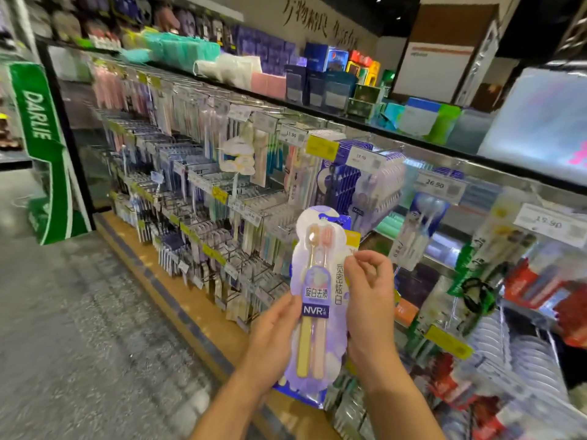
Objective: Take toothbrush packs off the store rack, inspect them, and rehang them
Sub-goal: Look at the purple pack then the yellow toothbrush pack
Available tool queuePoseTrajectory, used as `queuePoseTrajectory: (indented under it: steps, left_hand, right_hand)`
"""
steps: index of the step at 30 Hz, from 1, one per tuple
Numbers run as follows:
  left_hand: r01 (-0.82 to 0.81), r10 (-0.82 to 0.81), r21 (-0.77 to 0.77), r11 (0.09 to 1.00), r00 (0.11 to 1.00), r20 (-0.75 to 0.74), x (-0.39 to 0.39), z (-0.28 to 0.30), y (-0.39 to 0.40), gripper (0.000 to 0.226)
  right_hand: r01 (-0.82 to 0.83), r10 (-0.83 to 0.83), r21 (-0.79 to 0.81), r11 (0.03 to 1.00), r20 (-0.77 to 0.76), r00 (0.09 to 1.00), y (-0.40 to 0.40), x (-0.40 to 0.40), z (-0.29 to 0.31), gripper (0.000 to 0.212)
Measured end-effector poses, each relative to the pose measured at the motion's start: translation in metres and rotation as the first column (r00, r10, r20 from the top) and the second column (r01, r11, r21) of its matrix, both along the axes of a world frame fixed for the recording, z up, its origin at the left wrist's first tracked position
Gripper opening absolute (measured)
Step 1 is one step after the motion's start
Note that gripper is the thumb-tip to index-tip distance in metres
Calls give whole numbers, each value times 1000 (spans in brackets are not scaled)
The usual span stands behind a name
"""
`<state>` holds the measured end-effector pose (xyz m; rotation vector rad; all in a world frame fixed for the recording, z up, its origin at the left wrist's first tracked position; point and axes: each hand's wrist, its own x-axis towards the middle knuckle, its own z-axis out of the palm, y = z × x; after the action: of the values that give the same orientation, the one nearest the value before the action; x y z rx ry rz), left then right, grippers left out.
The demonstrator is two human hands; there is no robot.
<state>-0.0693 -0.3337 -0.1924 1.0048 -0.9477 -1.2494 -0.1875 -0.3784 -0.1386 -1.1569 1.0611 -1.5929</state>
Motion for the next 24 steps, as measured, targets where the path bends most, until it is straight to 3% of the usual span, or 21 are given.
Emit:
queuePoseTrajectory:
  steps: [4, 17, 24]
  left_hand:
    - [38, -38, 45, 998, 999, -10, 6, -7, -25, 46]
    - [79, -83, 38, 996, 986, 144, 9, -6, -138, 29]
    - [122, -126, 53, 991, 989, 84, -5, -16, -187, 25]
  right_hand:
    - [-10, 10, 8, 1000, -22, 1000, -27, 4, -12, 8]
    - [83, -84, 78, 993, -3, 997, -140, -3, -23, 6]
    - [139, -144, 115, 984, 38, 989, -174, -21, -22, 7]
